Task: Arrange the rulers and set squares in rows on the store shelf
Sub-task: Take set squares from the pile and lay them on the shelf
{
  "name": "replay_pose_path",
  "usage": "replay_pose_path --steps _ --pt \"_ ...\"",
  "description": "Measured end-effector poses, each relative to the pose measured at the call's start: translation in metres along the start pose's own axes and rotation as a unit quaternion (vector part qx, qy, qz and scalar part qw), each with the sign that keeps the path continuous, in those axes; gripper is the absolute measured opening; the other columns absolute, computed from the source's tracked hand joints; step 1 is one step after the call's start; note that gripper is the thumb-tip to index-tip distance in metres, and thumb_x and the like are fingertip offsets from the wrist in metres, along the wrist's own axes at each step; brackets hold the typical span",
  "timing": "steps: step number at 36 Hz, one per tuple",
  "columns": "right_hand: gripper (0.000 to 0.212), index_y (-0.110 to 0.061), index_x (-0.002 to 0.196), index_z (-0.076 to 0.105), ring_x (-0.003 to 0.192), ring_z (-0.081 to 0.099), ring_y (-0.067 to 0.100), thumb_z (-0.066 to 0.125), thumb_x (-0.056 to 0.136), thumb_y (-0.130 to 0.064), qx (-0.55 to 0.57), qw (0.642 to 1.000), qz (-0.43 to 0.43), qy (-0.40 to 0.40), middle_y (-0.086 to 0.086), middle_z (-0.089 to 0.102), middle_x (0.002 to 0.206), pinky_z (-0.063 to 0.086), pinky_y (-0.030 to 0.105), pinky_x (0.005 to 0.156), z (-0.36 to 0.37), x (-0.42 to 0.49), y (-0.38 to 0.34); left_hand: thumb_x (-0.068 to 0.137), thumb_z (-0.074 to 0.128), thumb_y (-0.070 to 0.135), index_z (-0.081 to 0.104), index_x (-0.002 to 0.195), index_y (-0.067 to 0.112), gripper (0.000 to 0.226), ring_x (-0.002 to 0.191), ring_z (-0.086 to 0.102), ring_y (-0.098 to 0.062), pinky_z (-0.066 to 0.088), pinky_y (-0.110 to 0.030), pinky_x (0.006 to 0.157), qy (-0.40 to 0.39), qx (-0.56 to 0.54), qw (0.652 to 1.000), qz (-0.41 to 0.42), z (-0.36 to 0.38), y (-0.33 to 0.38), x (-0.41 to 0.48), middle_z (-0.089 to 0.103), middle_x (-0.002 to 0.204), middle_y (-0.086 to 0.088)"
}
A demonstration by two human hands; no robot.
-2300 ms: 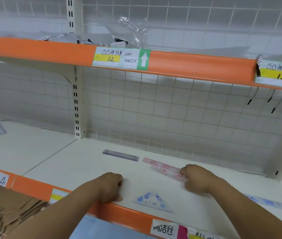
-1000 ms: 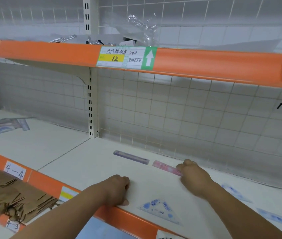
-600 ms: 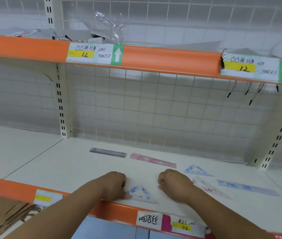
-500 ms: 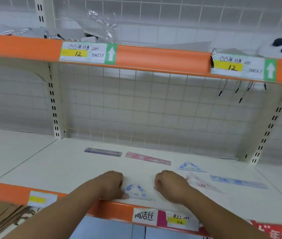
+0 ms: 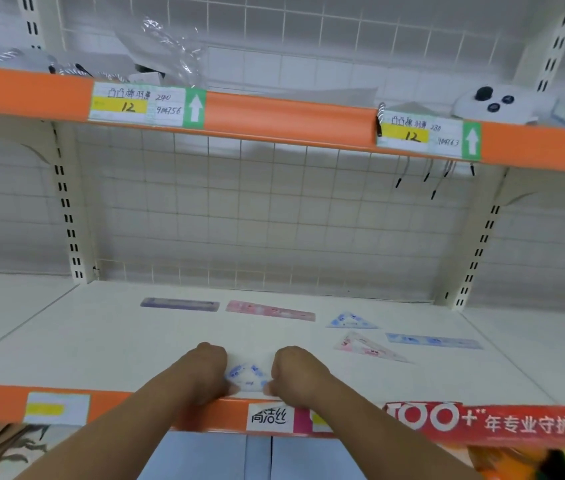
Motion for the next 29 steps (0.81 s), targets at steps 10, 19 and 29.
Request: replay_pose_path --steps 10,19,29 --pt "0.033 -0.008 0.118 0.051 0.106 0.056 0.027 0.061 0.091 -0.024 0.009 0.999 -0.022 0.048 0.011 0.058 0.119 0.043 0.031 0.08 0.0 -0.007 -0.001 0.091 0.058 0.034 0.039 0.095 0.021 0.023 0.1 0.053 -0.017 0.039 -0.023 0.078 0.03 -0.034 0.999 0.031 0.003 -0.004 -0.001 0.056 0.12 -0.003" --pt "0.043 -0.014 0.125 0.048 0.105 0.057 0.027 0.064 0.088 -0.029 -0.052 0.994 -0.055 0.081 0.009 0.058 0.118 0.045 0.034 0.082 -0.007 -0.007 0.004 0.099 0.045 0.033 0.05 0.099 0.017 0.017 0.089 0.047 -0.016 0.035 -0.023 0.077 0.028 -0.044 0.997 0.064 -0.002 0.005 0.005 0.055 0.111 -0.009" --pt "0.029 -0.006 0.118 0.051 0.105 0.054 0.031 0.053 0.096 -0.025 -0.164 0.973 -0.11 0.122 0.015 0.054 0.117 0.032 0.031 0.072 -0.016 -0.008 0.024 0.089 0.061 0.029 0.057 0.121 0.015 0.036 0.11 0.054 -0.022 0.043 -0.026 0.086 0.068 -0.02 0.996 0.059 -0.003 0.019 0.013 0.057 0.119 -0.006"
Point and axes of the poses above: each hand's wrist, its own x-axis towards the middle knuckle, its own z-axis out of the palm, y = z × x, the point moved 2 cm from there along x, towards the middle knuckle
